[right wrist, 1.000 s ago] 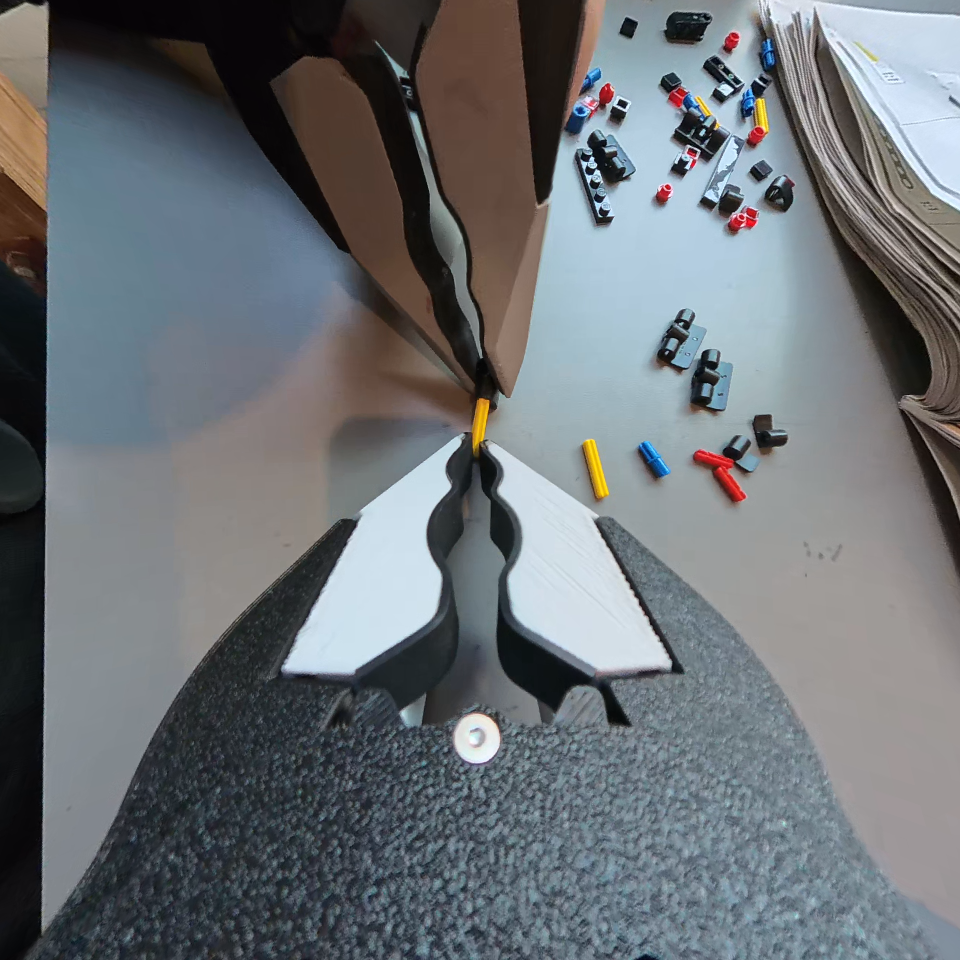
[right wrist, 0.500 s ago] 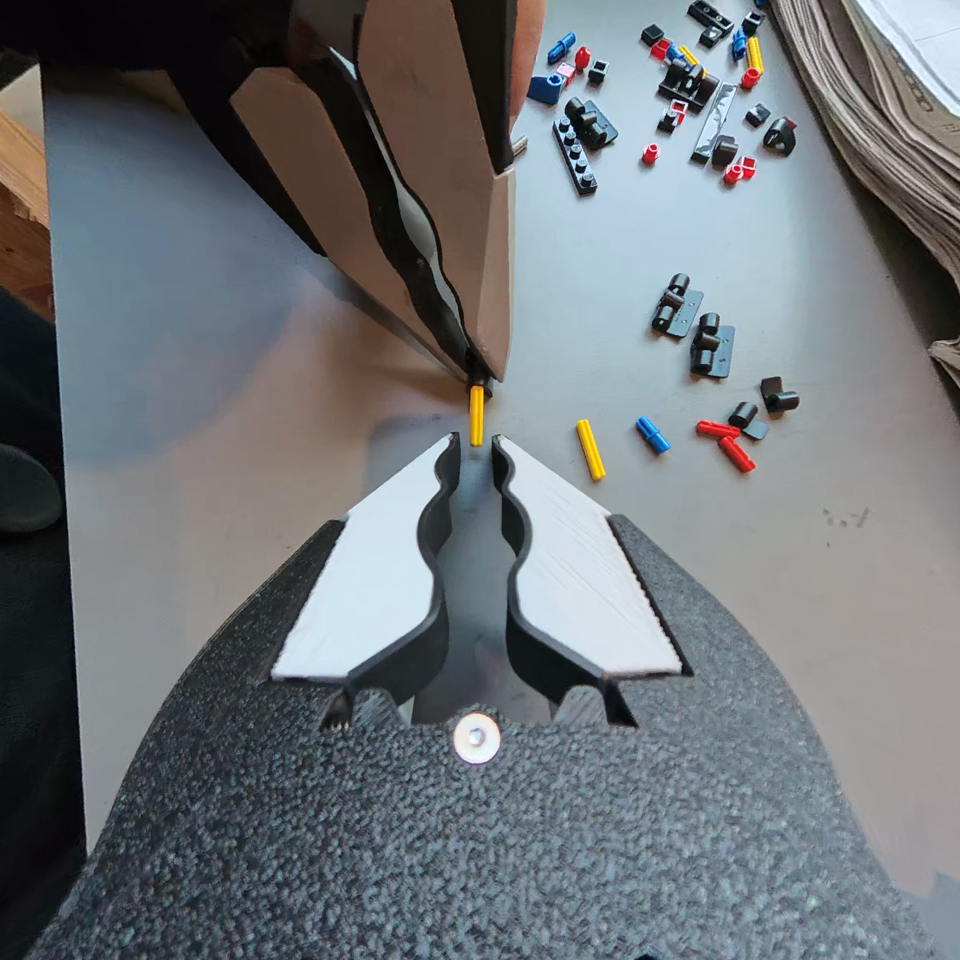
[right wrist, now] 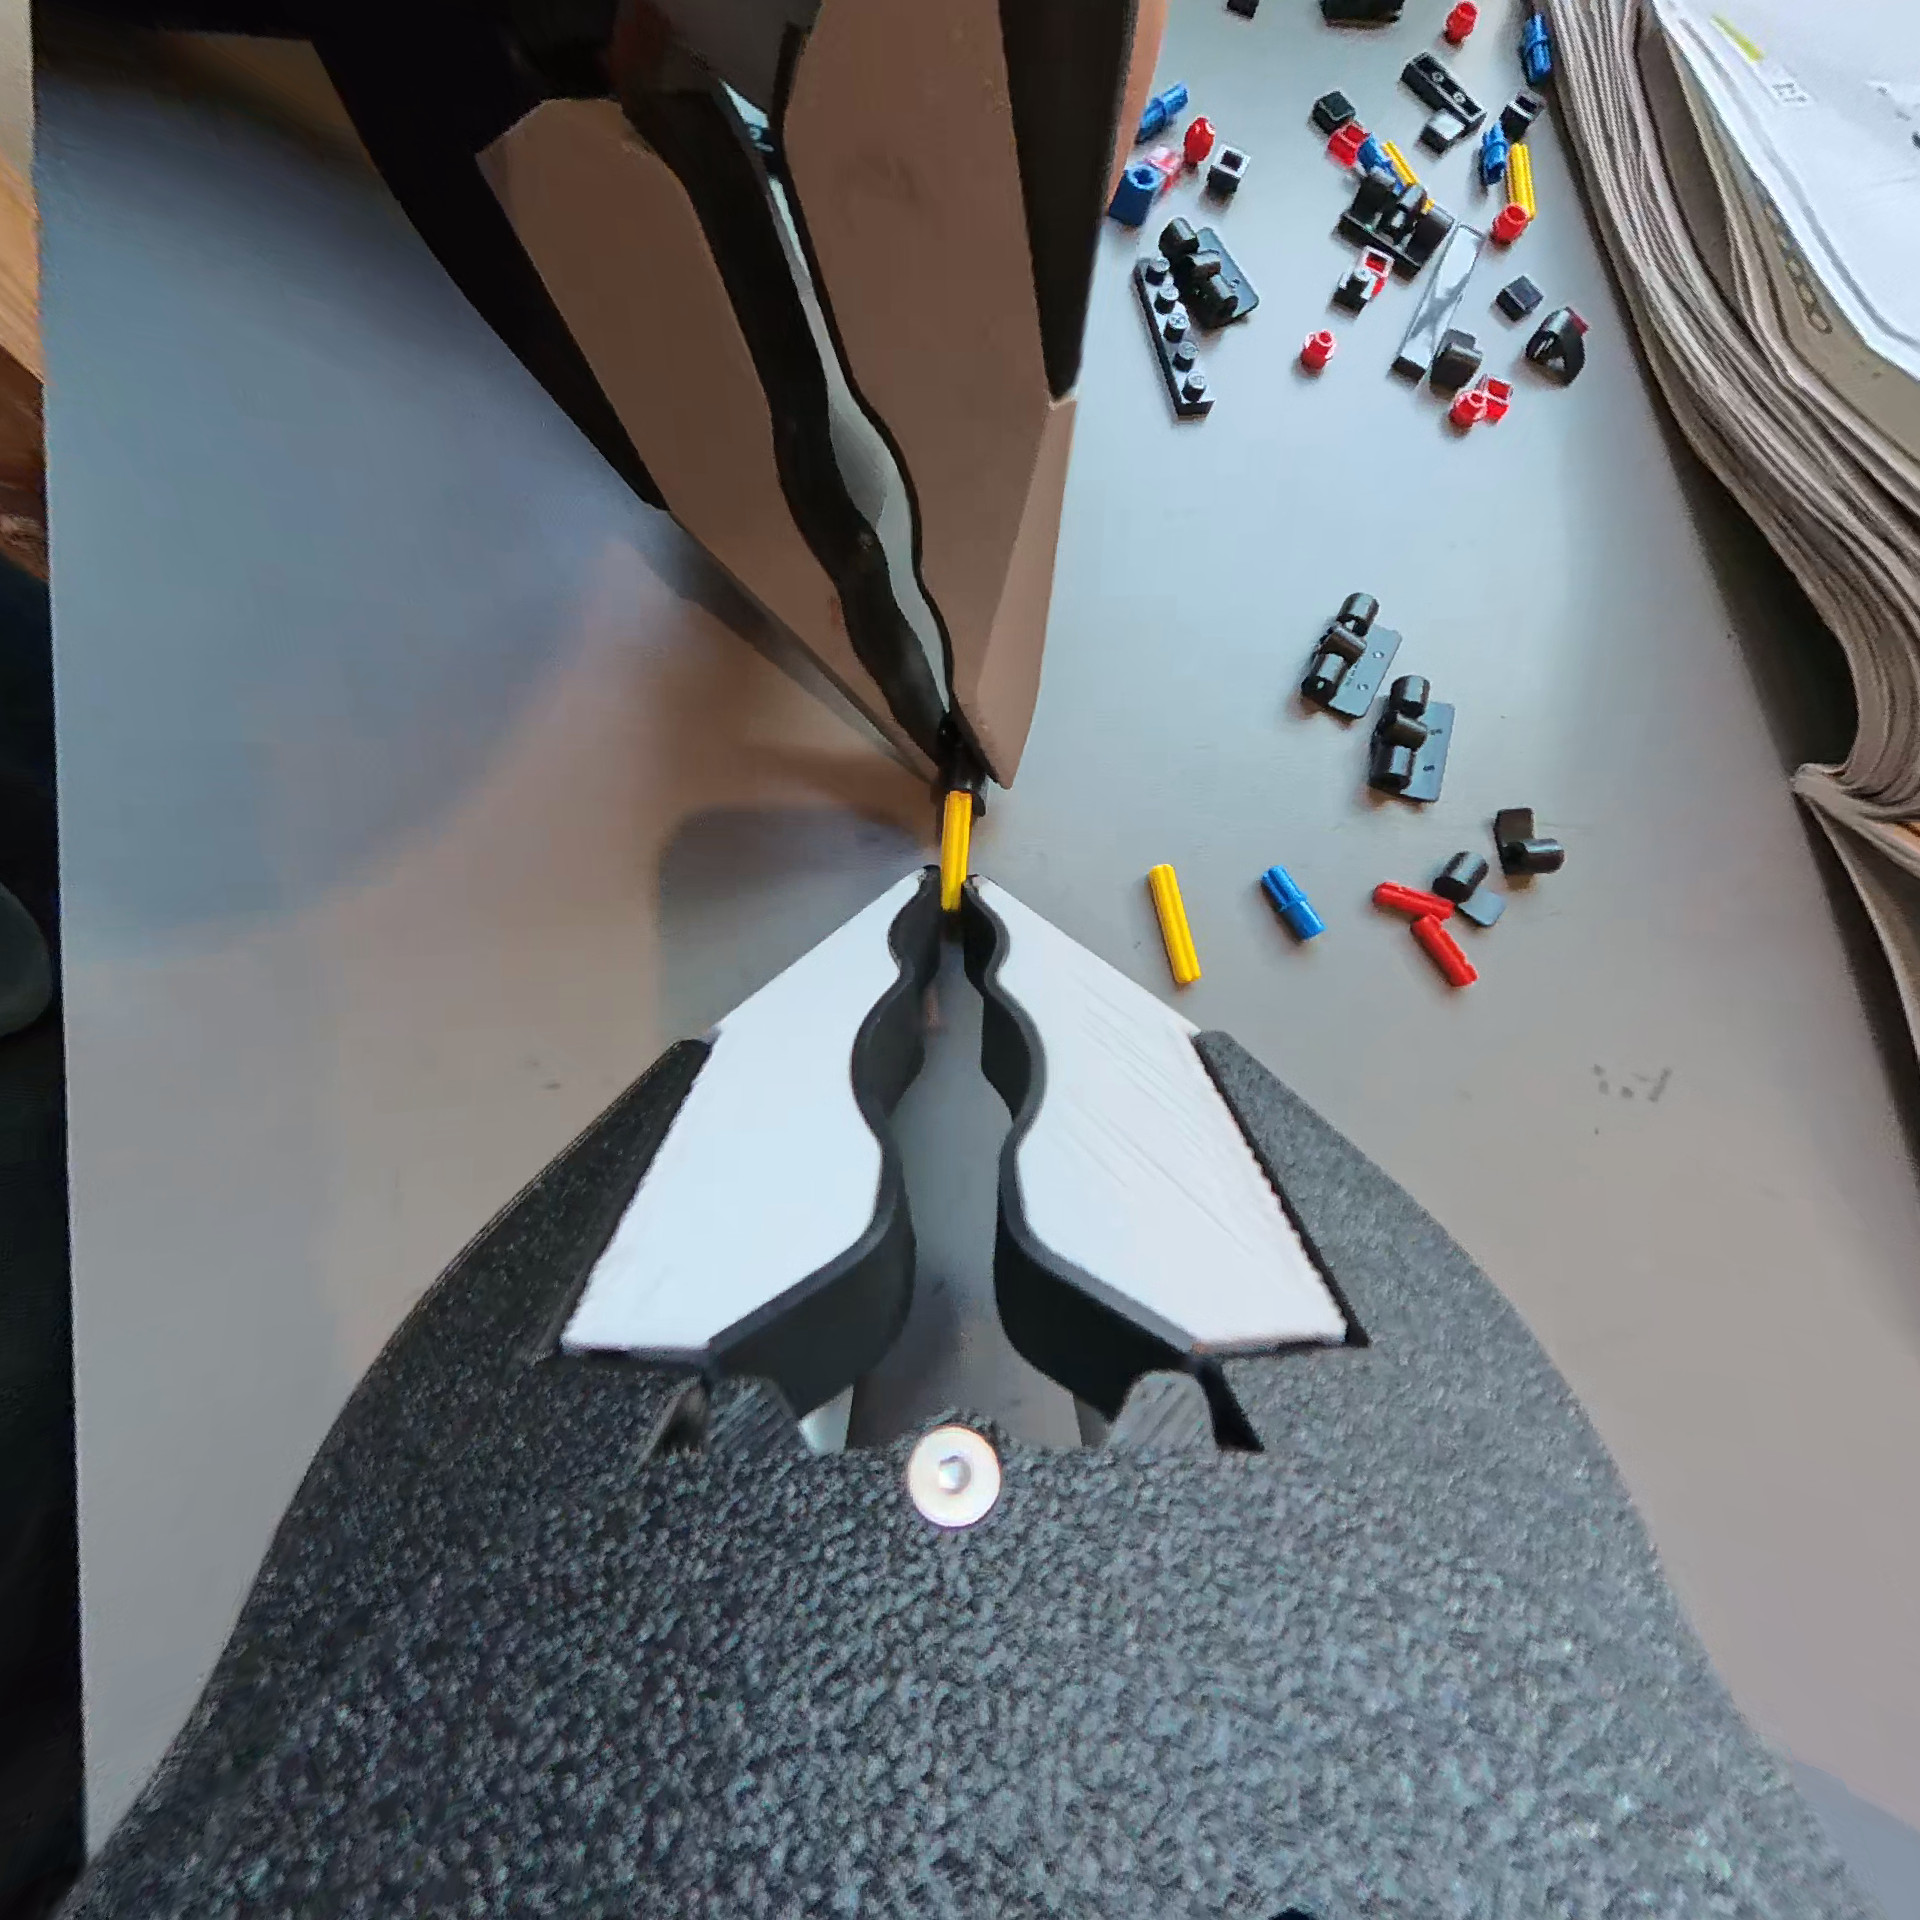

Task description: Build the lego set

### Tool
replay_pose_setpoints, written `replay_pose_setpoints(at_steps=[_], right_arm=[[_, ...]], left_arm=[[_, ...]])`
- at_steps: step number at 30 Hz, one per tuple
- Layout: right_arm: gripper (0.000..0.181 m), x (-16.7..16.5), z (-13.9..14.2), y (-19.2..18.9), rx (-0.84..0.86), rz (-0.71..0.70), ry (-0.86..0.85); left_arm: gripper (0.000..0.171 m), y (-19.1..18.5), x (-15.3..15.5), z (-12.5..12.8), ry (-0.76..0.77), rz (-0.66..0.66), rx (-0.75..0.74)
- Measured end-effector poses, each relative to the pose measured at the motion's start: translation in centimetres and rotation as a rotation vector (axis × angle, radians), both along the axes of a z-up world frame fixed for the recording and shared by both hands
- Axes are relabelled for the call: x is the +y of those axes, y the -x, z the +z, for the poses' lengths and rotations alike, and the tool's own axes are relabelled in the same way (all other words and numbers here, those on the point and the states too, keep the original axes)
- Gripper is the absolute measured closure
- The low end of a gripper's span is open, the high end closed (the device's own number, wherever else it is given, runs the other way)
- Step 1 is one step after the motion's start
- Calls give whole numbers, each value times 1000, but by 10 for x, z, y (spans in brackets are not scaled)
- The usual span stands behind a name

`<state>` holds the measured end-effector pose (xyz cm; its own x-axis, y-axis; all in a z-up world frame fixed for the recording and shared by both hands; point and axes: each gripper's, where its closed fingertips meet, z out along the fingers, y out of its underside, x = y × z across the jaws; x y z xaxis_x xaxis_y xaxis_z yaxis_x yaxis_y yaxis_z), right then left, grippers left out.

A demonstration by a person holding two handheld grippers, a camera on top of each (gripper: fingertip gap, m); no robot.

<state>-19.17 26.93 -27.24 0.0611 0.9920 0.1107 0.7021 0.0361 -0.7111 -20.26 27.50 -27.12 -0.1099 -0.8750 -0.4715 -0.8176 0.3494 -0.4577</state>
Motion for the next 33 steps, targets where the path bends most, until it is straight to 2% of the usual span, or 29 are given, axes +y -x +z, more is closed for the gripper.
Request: replay_pose_setpoints(at_steps=[15,23,27,30,33], right_arm=[[180,1,0,0,-64,-18,-62],[180,1,1,1,-24,-29,-39],[179,1,0,1,-64,3,-50],[177,6,4,2,-44,-30,0],[176,9,20,3,64,-62,42]], left_arm=[[167,-1,3,0,-16,37,36],[167,-2,3,0,-11,38,28],[167,-2,3,0,-20,22,29],[167,1,7,0,28,43,-22],[167,1,12,12,34,22,-139]])
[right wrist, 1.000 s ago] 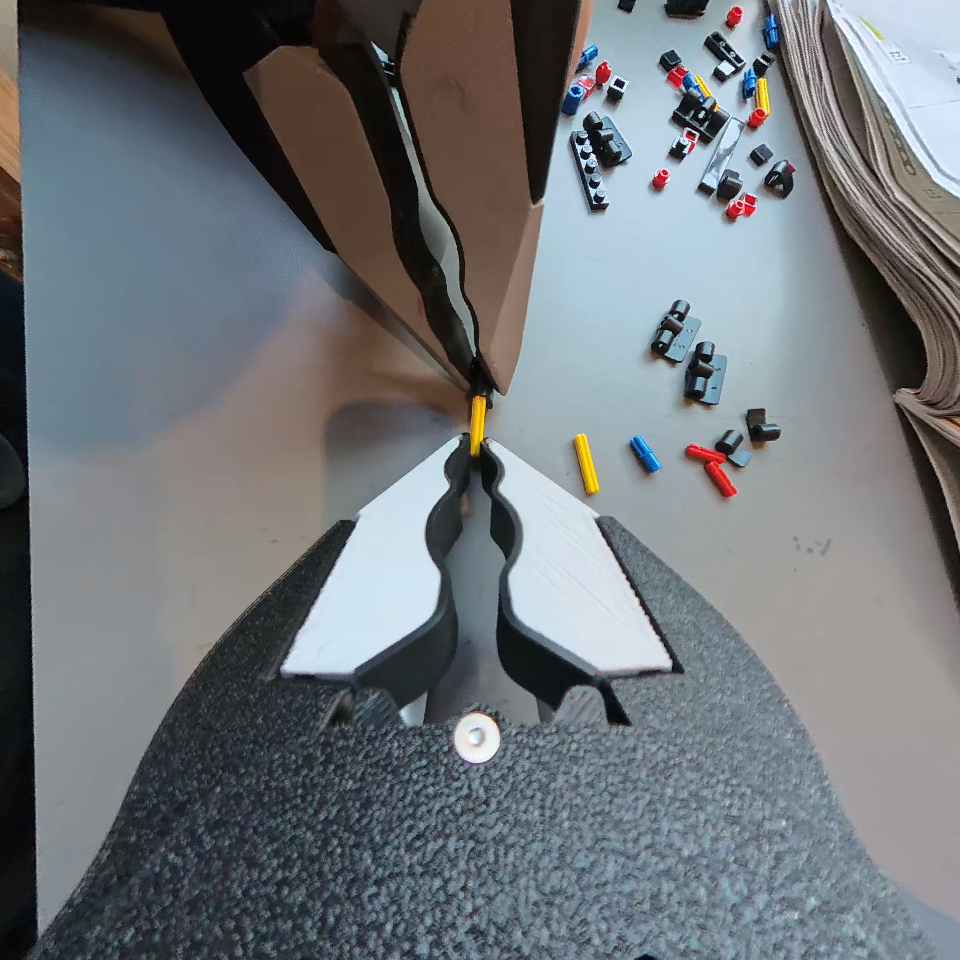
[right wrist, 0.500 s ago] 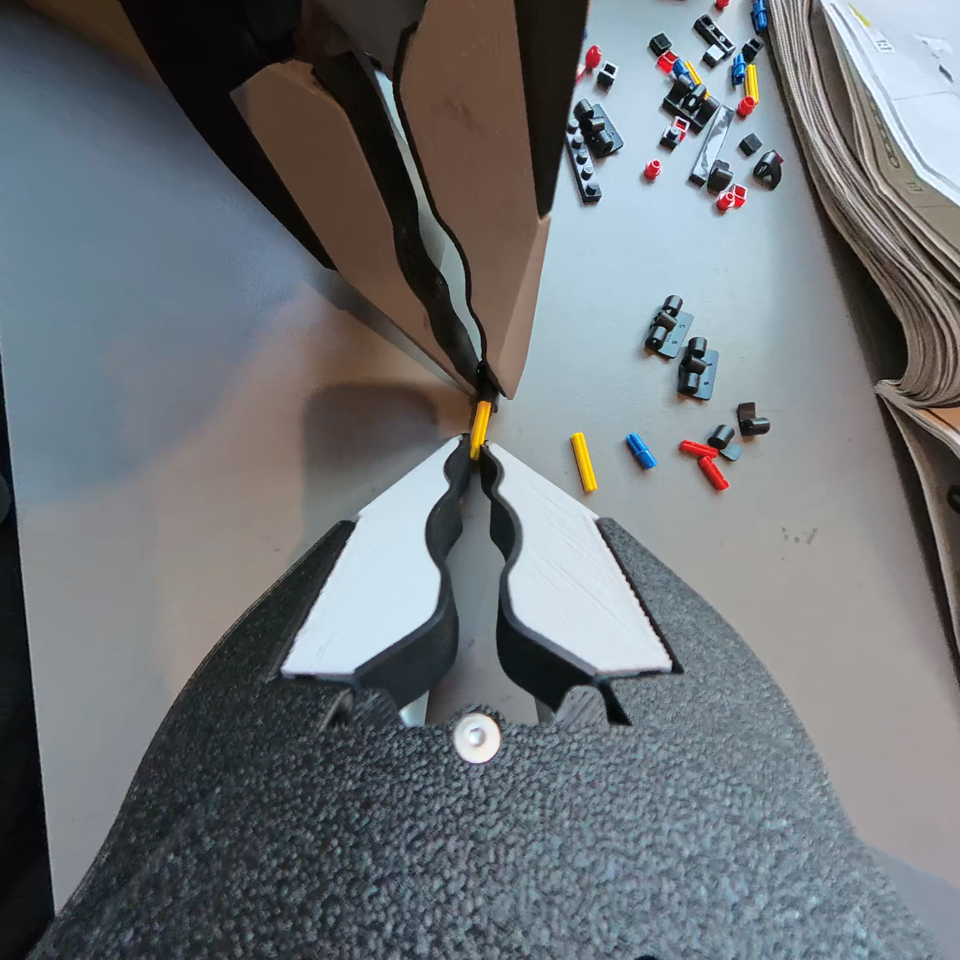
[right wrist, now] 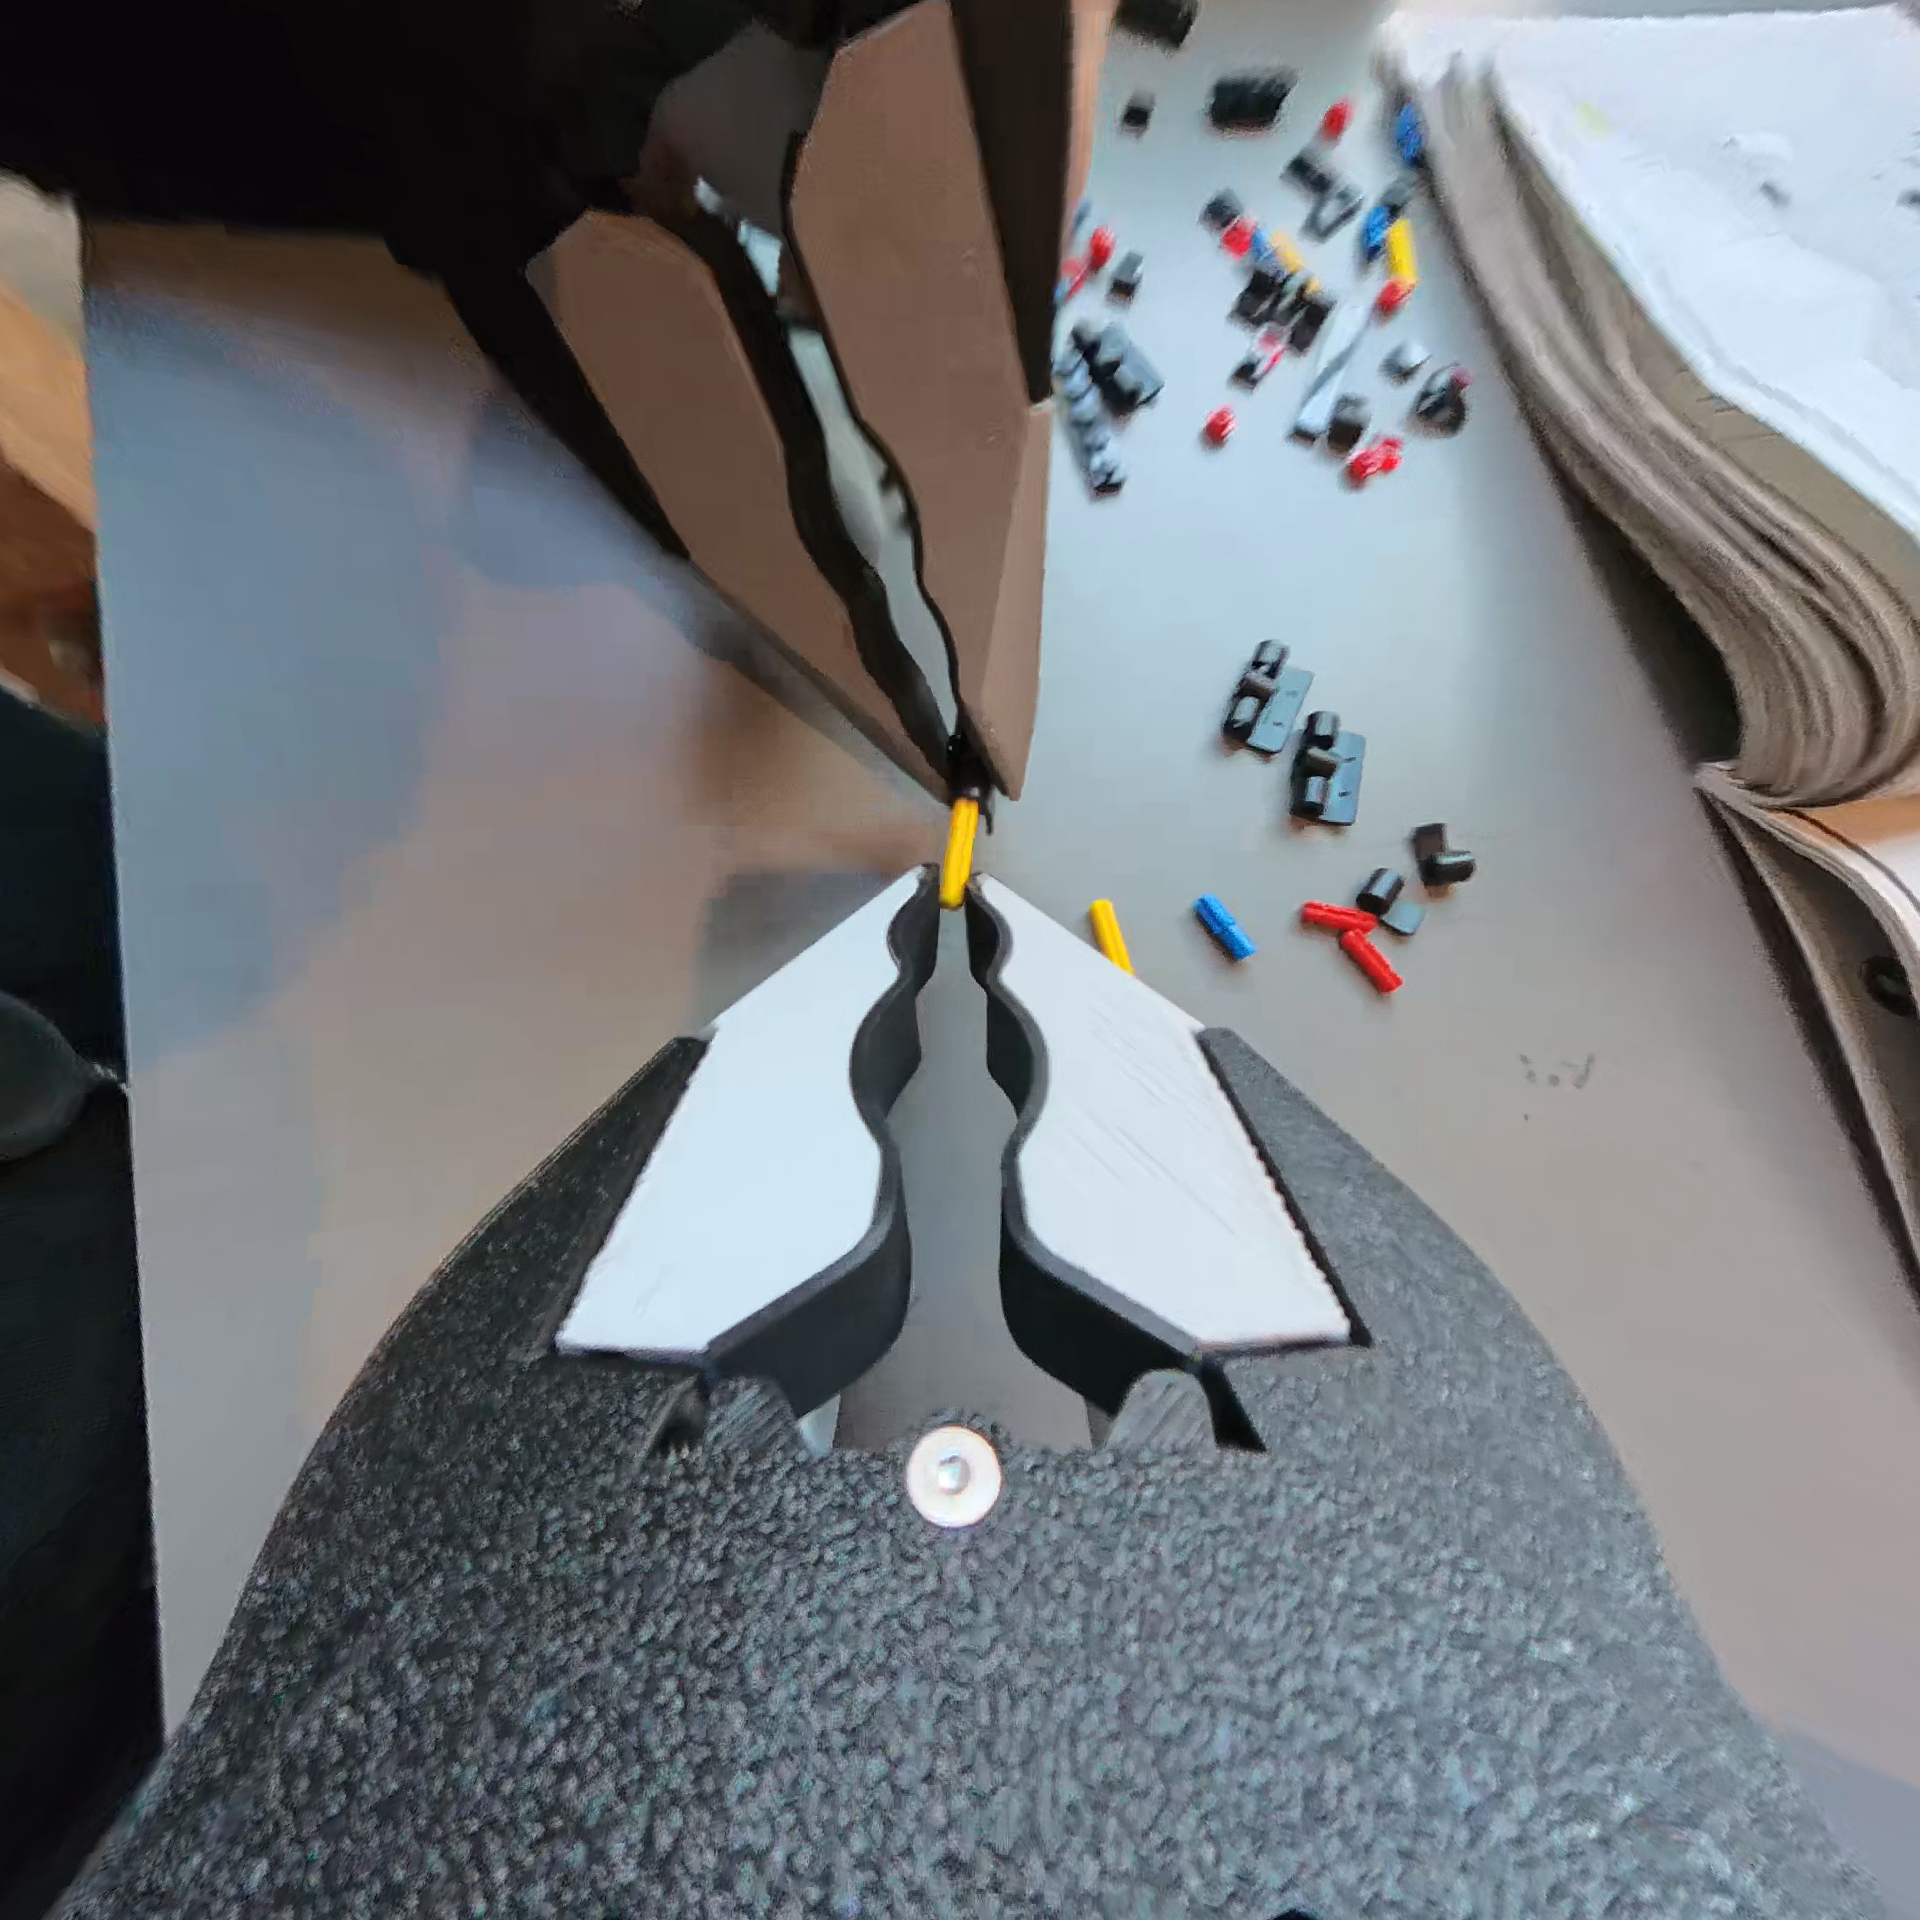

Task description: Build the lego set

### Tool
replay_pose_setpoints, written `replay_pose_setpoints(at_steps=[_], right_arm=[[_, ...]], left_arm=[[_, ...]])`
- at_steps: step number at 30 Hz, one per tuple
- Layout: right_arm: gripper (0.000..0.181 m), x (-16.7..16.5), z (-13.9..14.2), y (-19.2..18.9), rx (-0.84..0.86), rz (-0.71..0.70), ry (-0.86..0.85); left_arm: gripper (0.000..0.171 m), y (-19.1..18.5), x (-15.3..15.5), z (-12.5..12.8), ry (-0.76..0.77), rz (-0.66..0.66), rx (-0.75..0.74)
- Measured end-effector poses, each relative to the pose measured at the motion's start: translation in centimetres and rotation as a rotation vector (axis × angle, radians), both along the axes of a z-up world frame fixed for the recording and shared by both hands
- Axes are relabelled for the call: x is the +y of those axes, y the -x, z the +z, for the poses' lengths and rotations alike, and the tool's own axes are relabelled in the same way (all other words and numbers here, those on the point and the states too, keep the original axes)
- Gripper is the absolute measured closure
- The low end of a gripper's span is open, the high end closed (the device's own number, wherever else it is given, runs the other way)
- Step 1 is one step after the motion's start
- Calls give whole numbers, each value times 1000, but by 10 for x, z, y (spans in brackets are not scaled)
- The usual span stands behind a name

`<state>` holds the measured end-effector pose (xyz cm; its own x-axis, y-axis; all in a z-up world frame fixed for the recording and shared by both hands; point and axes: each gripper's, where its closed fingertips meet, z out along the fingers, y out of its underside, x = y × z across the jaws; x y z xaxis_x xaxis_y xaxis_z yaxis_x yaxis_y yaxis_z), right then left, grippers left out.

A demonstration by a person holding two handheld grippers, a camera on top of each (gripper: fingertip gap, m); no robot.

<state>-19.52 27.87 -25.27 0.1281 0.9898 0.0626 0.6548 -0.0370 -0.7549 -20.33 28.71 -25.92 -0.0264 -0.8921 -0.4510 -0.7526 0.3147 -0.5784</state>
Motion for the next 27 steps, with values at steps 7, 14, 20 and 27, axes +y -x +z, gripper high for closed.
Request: replay_pose_setpoints(at_steps=[7,14,20,27], right_arm=[[166,19,48,-12,402,-196,74],[157,16,49,-3,391,-168,68],[150,2,37,6,315,-69,34],[151,21,38,2,331,-169,1]], left_arm=[[167,-1,14,15,39,111,-100],[166,4,15,16,-44,93,-73],[166,3,11,26,-207,4,-101],[166,10,31,32,-395,79,-41]])
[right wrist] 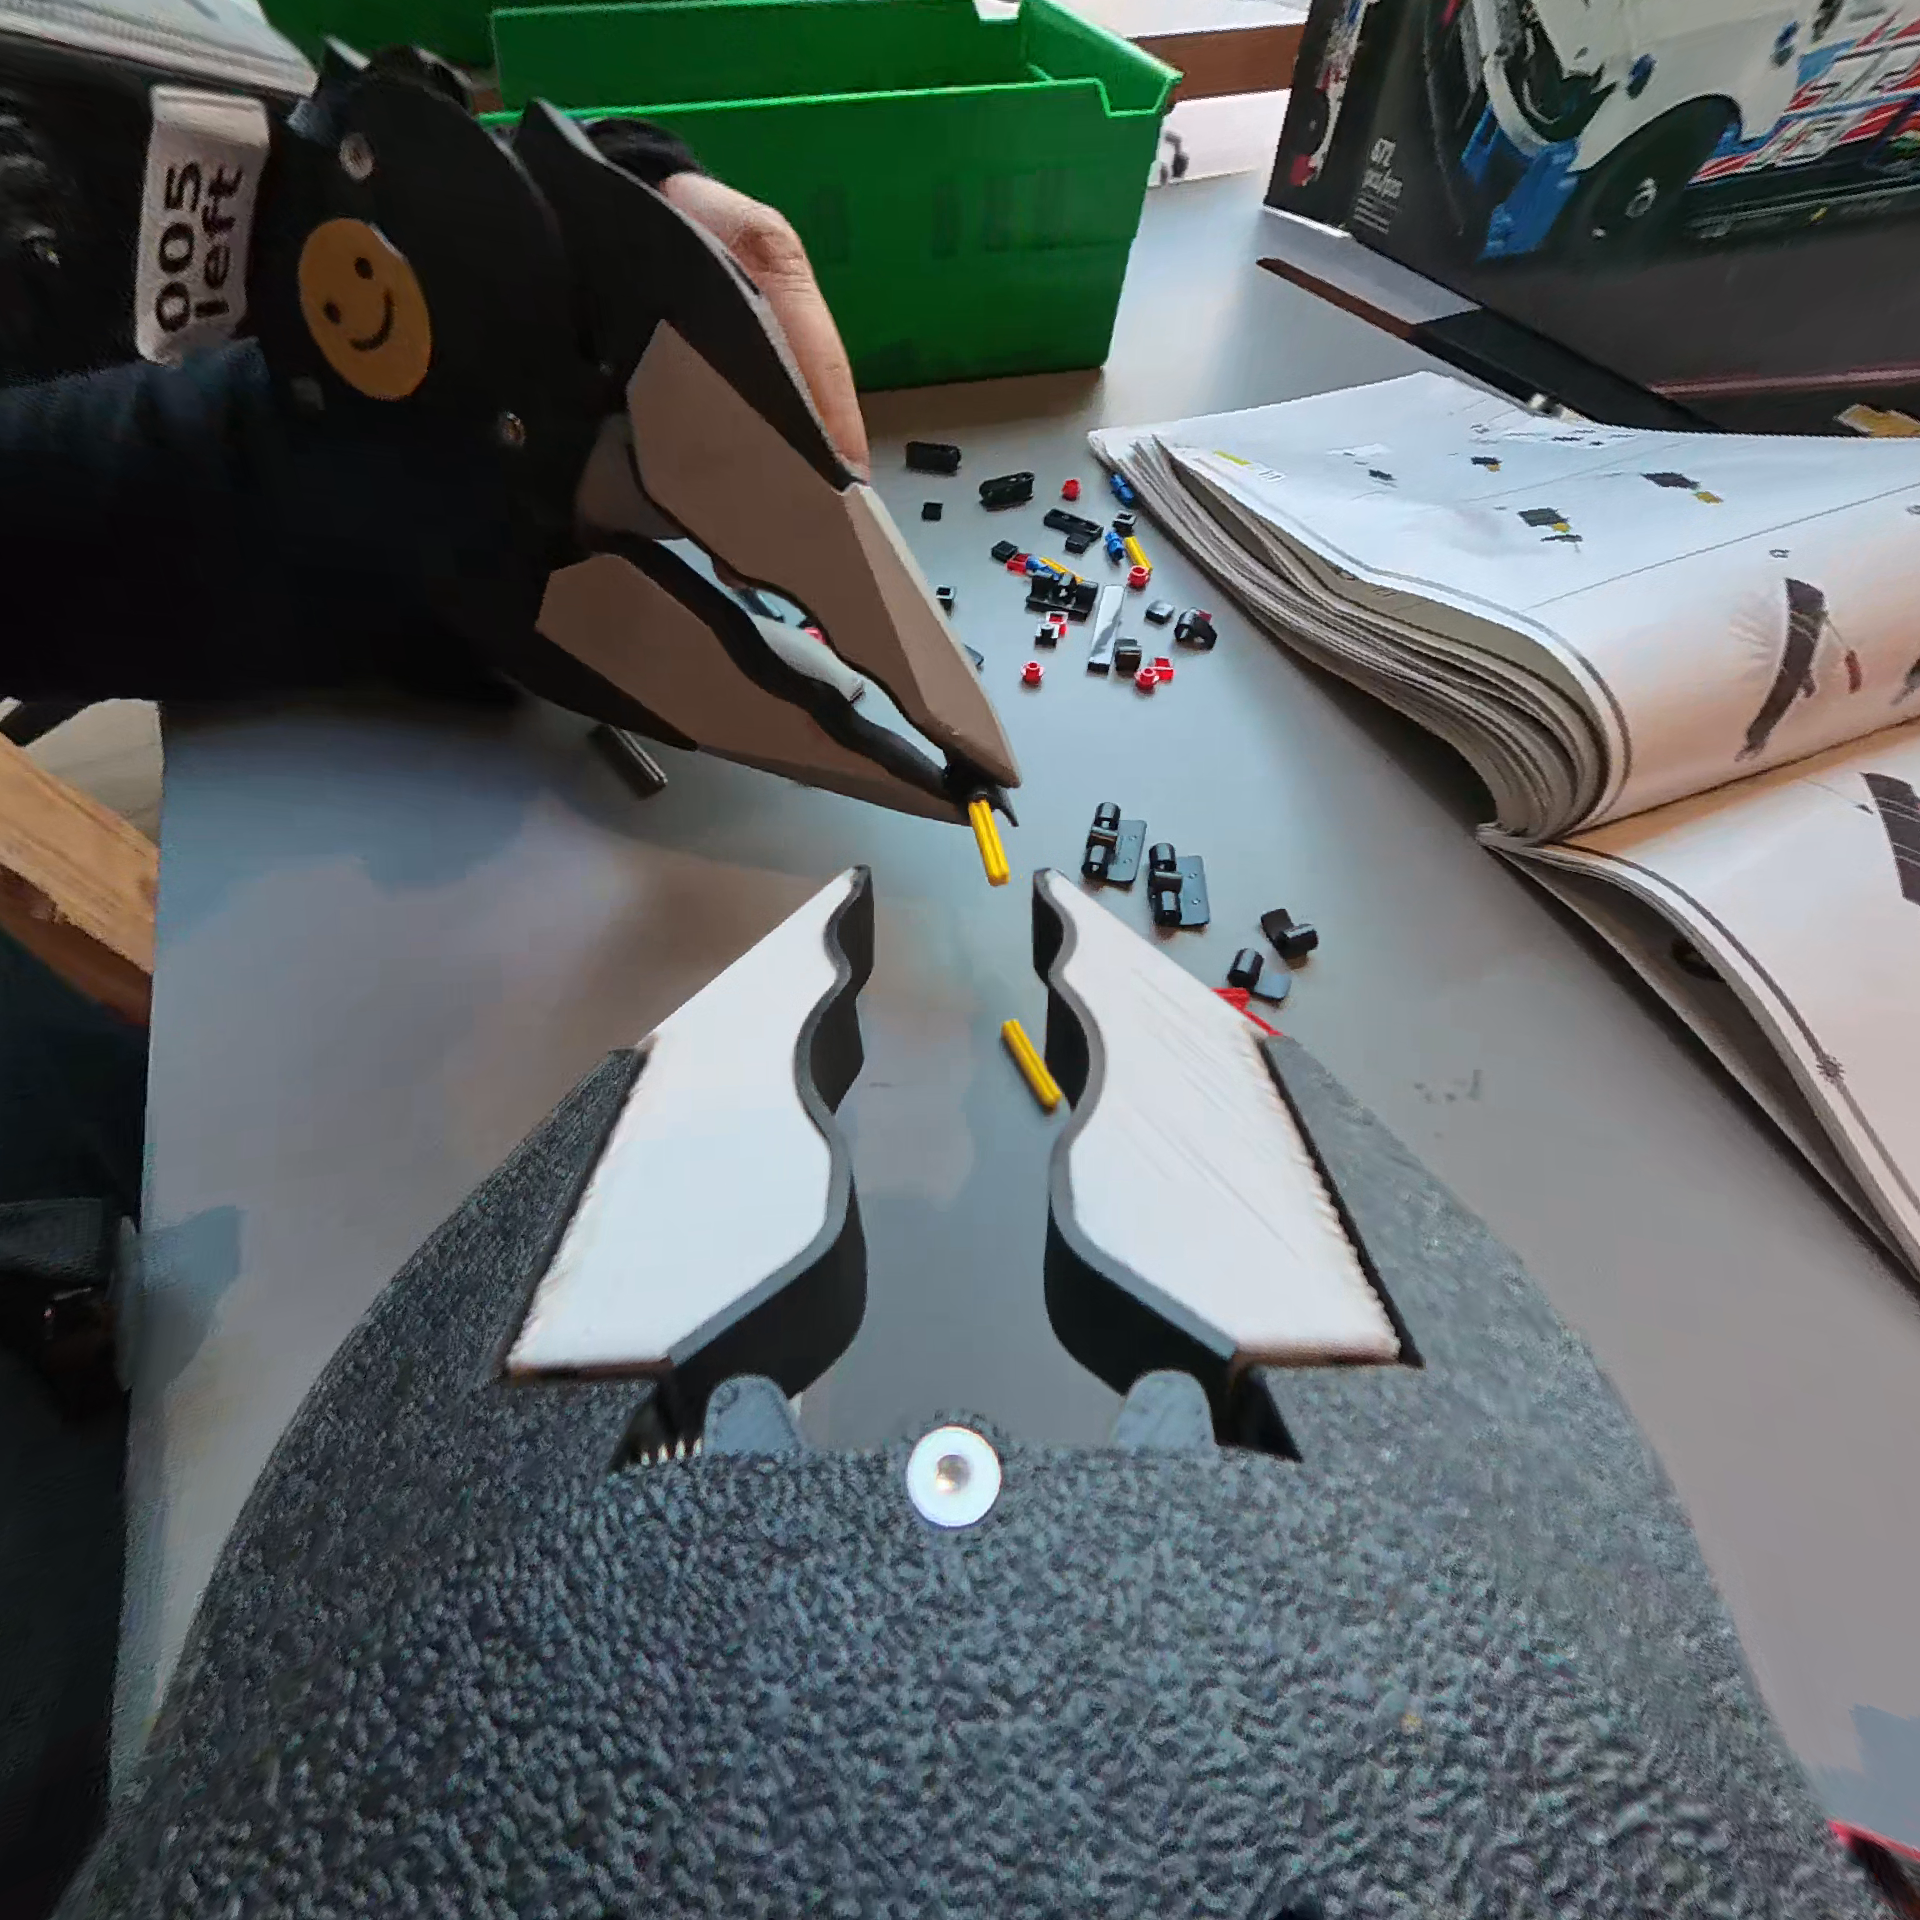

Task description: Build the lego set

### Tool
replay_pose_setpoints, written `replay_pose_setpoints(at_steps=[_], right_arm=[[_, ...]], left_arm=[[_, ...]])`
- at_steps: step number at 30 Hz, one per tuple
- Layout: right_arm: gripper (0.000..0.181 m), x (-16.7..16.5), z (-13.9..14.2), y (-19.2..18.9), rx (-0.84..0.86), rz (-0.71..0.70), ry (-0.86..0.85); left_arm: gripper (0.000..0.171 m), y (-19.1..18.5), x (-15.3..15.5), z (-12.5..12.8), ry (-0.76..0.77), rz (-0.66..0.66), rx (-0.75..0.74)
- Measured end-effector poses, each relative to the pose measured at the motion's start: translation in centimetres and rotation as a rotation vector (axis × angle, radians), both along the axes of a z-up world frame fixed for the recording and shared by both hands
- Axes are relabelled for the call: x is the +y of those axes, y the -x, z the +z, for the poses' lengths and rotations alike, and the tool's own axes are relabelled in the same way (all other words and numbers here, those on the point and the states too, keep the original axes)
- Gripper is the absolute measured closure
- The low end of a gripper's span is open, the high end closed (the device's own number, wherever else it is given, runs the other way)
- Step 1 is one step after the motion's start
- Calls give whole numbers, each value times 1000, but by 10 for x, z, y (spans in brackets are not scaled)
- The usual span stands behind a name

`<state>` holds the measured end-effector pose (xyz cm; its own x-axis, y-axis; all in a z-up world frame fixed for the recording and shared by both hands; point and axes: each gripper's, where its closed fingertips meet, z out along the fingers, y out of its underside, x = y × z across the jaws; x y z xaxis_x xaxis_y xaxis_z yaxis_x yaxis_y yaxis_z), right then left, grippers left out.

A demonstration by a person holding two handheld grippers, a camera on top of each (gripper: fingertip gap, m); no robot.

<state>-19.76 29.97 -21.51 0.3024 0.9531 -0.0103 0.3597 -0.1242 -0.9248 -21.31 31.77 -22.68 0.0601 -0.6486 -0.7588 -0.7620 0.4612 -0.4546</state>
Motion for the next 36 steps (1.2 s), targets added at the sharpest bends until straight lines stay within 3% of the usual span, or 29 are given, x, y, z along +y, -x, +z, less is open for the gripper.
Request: replay_pose_setpoints(at_steps=[8,11,16,19,24,30,36], right_arm=[[158,12,3,-6,45,-57,53],[158,12,10,-8,84,-62,16],[158,4,18,-5,119,-18,-36],[154,8,21,-6,137,-49,-51],[143,17,27,-6,141,-103,-139],[143,35,39,1,-30,-162,-390],[147,29,40,15,-181,-86,-511]], left_arm=[[166,5,11,6,-43,55,-16],[166,9,19,11,29,126,-92],[167,8,19,22,338,169,-322],[167,8,23,26,487,197,-444],[166,-1,16,31,867,191,-678],[167,0,12,36,1236,170,-880],[167,-5,4,41,1416,115,-939]])
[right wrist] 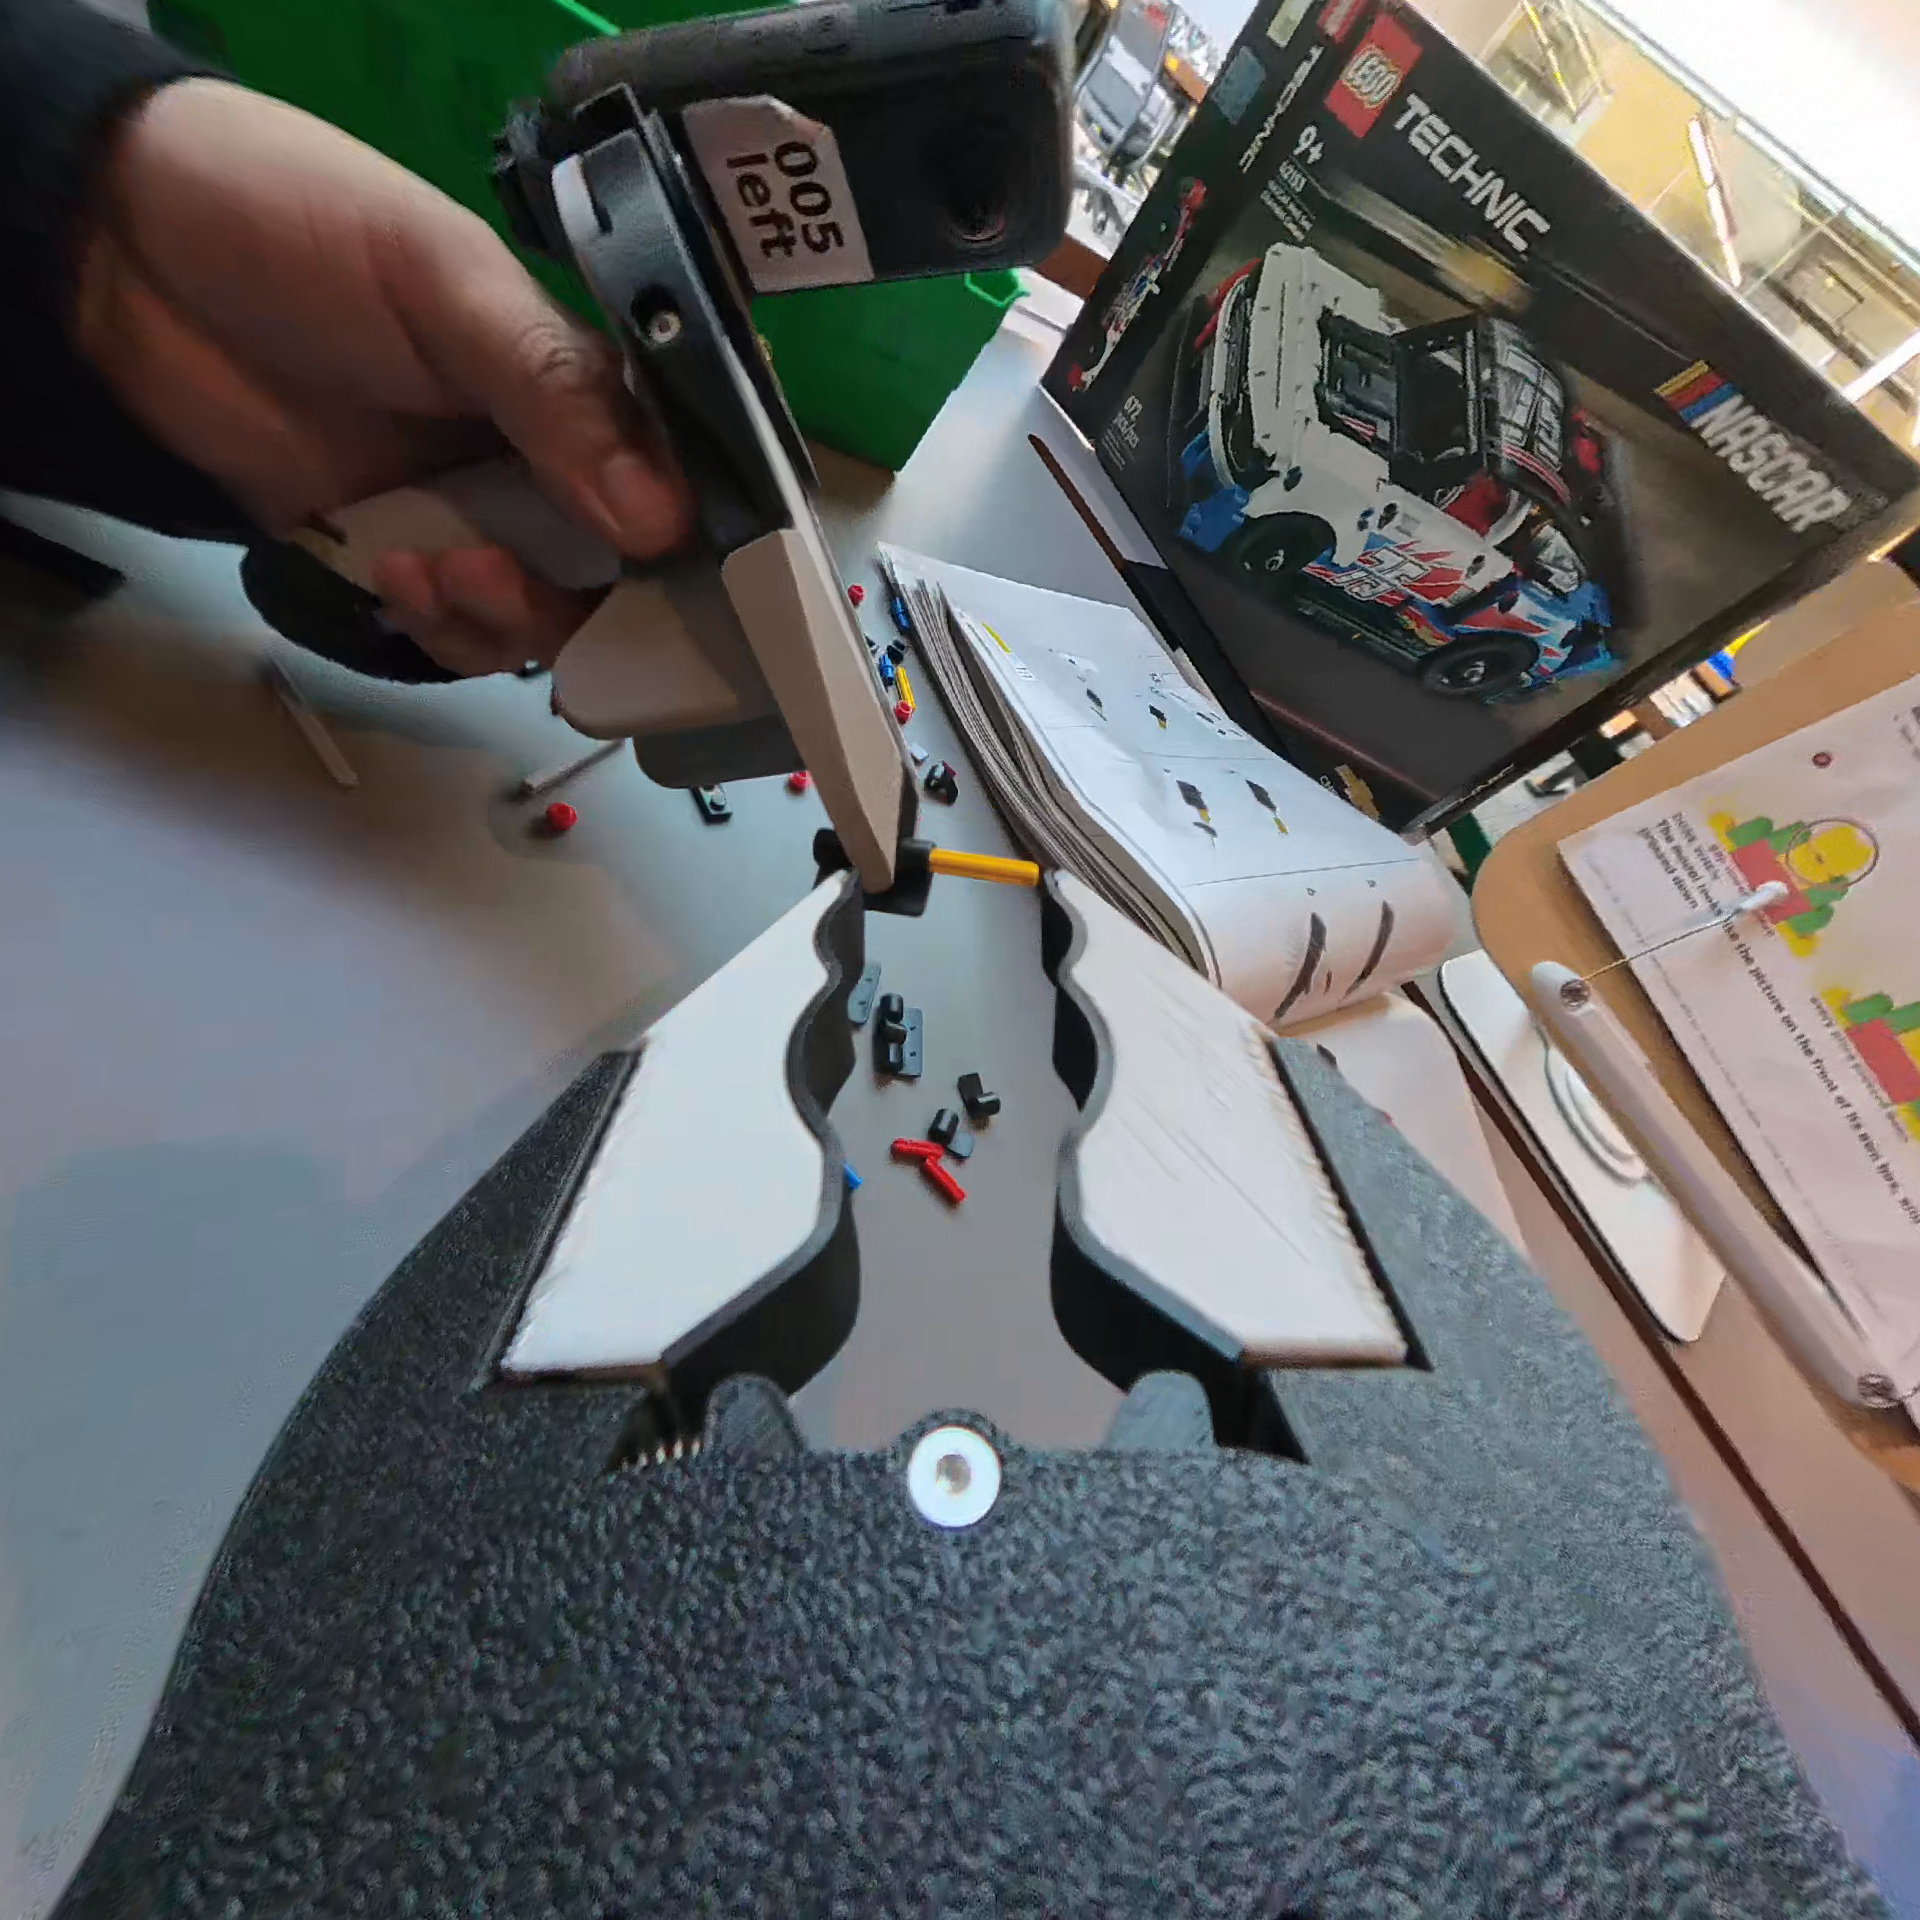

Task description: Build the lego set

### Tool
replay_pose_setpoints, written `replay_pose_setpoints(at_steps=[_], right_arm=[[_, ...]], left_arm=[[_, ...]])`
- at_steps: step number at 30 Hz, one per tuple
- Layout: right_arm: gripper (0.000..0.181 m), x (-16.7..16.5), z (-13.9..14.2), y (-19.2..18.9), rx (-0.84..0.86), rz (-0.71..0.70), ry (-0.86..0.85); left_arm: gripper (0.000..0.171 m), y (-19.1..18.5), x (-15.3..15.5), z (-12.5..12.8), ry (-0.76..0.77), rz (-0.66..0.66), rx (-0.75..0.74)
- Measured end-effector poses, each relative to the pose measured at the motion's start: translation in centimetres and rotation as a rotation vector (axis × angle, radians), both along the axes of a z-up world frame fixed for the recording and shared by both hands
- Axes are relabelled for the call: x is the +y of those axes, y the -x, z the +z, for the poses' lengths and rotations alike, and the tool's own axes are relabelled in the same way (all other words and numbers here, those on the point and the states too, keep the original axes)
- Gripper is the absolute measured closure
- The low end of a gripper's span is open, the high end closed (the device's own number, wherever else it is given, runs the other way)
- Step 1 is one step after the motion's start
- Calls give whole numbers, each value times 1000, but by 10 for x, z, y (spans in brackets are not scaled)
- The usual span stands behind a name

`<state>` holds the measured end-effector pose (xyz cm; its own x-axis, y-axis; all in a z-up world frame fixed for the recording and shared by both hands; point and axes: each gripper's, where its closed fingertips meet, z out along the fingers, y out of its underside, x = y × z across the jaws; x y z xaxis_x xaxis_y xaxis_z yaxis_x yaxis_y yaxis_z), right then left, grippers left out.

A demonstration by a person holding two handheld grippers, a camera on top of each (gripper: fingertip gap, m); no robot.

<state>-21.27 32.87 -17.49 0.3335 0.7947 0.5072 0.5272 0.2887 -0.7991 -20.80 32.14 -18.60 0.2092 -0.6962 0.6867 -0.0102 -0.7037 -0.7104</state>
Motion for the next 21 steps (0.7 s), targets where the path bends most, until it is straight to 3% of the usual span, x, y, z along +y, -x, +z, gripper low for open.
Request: replay_pose_setpoints(at_steps=[5,8,12,14,17,21], right_arm=[[139,-2,-7,2,-109,53,-55],[140,-2,-5,-1,-82,77,14],[153,0,0,-11,42,64,245],[170,-7,6,-10,157,102,427],[173,-9,18,-7,294,140,584],[172,-14,14,-3,318,178,701]], left_arm=[[167,-2,-2,1,77,-26,-64],[167,-2,-5,4,122,-61,-112],[167,0,-4,12,115,-68,-168],[167,0,-6,20,111,-82,-211],[167,-5,-11,20,63,-103,-182],[167,-7,-12,22,23,-97,-182]])
